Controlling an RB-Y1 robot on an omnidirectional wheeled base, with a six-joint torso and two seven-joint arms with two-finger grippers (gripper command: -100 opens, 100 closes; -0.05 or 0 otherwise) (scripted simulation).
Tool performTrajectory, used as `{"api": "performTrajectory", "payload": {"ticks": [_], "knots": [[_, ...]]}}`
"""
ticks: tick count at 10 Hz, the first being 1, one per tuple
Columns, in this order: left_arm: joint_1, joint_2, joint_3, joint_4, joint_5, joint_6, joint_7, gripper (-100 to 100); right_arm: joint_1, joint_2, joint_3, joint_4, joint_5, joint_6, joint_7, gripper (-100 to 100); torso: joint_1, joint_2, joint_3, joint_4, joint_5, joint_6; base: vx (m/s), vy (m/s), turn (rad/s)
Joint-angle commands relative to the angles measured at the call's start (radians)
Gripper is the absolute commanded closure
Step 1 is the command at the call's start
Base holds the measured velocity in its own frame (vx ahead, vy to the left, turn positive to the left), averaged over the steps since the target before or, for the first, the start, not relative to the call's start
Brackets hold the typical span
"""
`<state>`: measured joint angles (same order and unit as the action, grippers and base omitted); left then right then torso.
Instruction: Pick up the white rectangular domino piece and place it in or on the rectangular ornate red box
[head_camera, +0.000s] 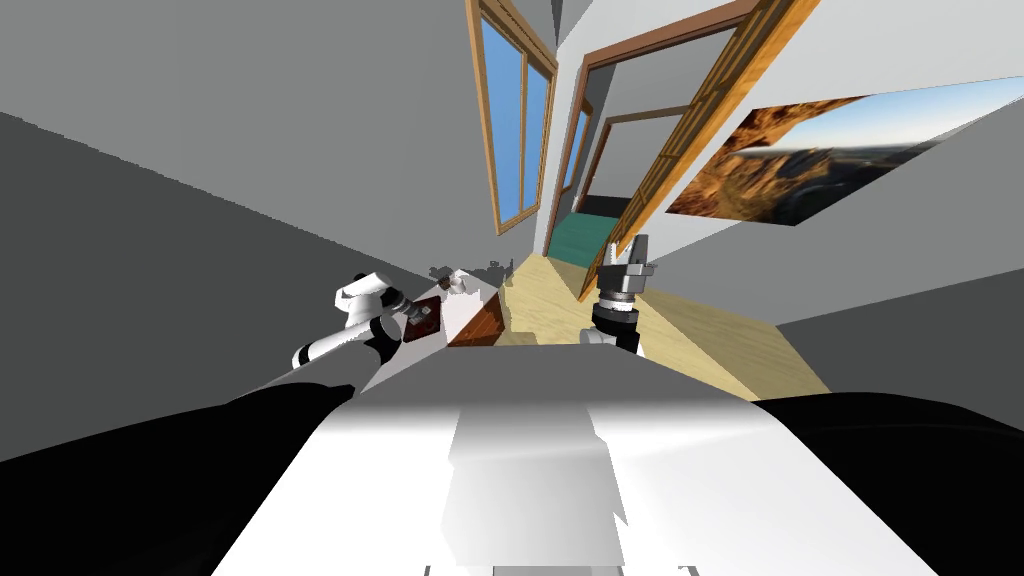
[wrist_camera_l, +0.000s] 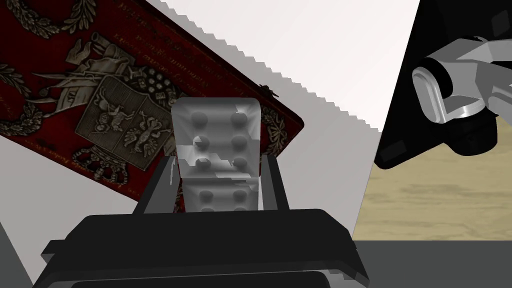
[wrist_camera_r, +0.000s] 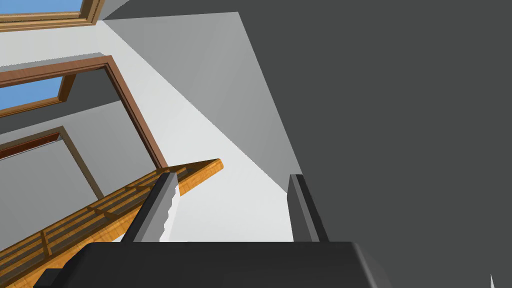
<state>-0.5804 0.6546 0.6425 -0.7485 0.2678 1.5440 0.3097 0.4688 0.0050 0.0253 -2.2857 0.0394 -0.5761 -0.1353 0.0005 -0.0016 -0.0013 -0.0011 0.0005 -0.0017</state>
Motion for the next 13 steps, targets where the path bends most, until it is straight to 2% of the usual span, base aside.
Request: {"api": "performTrajectory", "payload": {"ticks": [1, 2, 3, 4, 11, 13], "knots": [[-0.006, 0.020, 0.002, 0.041, 0.000, -0.016, -0.008, 100, 0.000, 0.000, 0.000, 0.000, 0.000, 0.000, 0.000, 0, 0.000, 0.000, 0.000, 0.000, 0.000, 0.000, 0.053, 0.007, -0.076], [0.015, 0.062, 0.011, 0.071, 0.002, -0.015, -0.018, 100, 0.000, 0.000, 0.000, 0.000, 0.000, 0.000, 0.000, 0, 0.000, 0.000, 0.000, 0.000, 0.000, 0.000, 0.080, 0.012, -0.236], [0.015, 0.062, 0.011, 0.054, 0.002, -0.015, -0.018, 100, 0.000, 0.000, 0.000, 0.000, 0.000, 0.000, 0.000, 0, 0.000, -0.001, 0.000, 0.000, 0.000, 0.000, 0.070, 0.029, -0.115], [0.015, 0.062, 0.011, 0.071, 0.002, -0.015, -0.018, 100, 0.000, 0.000, 0.000, 0.000, 0.000, 0.000, 0.000, 0, 0.001, -0.001, 0.000, 0.000, 0.000, 0.000, 0.033, 0.021, 0.003], [0.088, 0.167, 0.017, 0.153, 0.003, -0.032, -0.055, 100, 0.000, 0.000, 0.000, 0.000, 0.000, 0.000, 0.000, 0, 0.001, 0.000, 0.000, 0.000, 0.000, -0.001, 0.053, 0.031, -0.108], [0.092, 0.158, 0.018, 0.131, 0.004, -0.020, -0.048, 100, 0.000, 0.000, 0.000, 0.000, 0.000, 0.000, 0.000, 0, 0.001, 0.002, 0.001, 0.000, 0.000, -0.001, 0.021, 0.027, -0.021]]}}
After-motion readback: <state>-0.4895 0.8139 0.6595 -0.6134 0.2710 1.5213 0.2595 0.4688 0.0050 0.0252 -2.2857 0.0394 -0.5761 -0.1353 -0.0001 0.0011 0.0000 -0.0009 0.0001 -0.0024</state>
